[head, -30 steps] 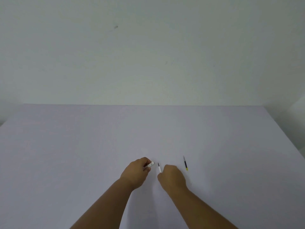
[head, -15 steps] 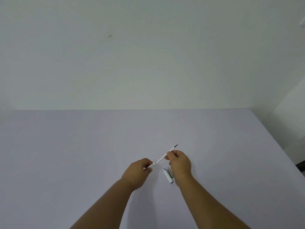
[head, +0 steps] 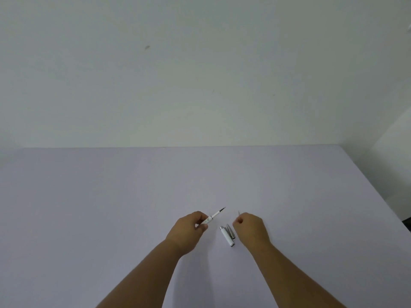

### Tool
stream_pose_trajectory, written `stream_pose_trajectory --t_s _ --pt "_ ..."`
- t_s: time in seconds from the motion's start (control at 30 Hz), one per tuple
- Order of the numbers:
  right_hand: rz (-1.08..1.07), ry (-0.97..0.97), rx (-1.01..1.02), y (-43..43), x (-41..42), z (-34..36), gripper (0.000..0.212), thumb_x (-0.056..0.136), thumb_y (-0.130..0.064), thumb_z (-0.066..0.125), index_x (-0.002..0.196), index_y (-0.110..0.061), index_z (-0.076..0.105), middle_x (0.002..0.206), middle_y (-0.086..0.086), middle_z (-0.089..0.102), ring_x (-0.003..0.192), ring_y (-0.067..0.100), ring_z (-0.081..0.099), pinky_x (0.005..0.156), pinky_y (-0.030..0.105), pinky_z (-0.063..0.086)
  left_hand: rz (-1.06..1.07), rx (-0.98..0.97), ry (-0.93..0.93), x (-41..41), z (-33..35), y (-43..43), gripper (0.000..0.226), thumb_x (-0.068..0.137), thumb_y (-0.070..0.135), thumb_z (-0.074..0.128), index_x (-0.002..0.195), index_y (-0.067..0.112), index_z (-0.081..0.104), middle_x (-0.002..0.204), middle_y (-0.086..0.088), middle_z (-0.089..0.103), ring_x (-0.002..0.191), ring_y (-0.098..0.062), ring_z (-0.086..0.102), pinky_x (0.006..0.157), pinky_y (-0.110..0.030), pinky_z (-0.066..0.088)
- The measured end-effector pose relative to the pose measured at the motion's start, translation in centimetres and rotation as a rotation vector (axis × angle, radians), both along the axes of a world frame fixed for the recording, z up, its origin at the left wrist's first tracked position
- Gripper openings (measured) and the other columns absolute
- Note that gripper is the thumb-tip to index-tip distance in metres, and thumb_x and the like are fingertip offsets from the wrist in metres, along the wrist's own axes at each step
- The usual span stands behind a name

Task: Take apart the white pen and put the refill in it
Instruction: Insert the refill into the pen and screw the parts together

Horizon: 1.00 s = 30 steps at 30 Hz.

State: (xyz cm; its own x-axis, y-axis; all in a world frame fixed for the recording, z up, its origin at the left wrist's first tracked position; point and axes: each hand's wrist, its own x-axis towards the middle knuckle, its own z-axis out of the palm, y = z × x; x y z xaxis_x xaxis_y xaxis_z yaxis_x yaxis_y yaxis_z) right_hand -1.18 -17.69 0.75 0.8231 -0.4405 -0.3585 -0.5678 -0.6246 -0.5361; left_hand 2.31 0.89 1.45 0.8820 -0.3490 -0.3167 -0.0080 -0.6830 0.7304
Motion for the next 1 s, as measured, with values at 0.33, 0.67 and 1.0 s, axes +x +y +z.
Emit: stream_pose_trajectory --t_s 0.33,0.67,1.0 --pt "0.159 0.108 -0.225 0.9 0.5 -2.5 0.027 0.092 -0.032 0.05 0.09 -0.01 0.066 0.096 0.01 0.067 0.09 0.026 0.063 0.066 0.03 0.043 0.0 0.043 0.009 0.1 -0.6 1.0 0.01 0.091 0.029 0.051 0.09 0.036 0.058 0.083 0.019 0.057 0.072 -0.002 0.053 0.059 -0.018 0.039" --pt "-0.403 -0.357 0.777 0.9 1.9 1.4 0.014 0.082 -0.014 0.061 0.086 -0.003 0.068 0.075 0.002 0.07 0.051 0.01 0.044 0.048 0.022 0.039 -0.018 0.058 -0.022 0.2 -0.2 0.7 0.008 0.09 0.029 0.052 0.092 0.032 0.059 0.082 0.015 0.056 0.067 -0.004 0.051 0.059 -0.019 0.04" --pt "-0.314 -0.35 0.791 2.2 0.7 2.3 0.009 0.08 -0.015 0.06 0.075 -0.01 0.066 0.079 0.003 0.074 0.053 0.013 0.043 0.051 0.024 0.04 -0.011 0.031 -0.039 -0.3 0.7 0.0 0.01 0.092 0.029 0.051 0.095 0.031 0.06 0.087 0.012 0.06 0.073 -0.008 0.053 0.062 -0.019 0.043"
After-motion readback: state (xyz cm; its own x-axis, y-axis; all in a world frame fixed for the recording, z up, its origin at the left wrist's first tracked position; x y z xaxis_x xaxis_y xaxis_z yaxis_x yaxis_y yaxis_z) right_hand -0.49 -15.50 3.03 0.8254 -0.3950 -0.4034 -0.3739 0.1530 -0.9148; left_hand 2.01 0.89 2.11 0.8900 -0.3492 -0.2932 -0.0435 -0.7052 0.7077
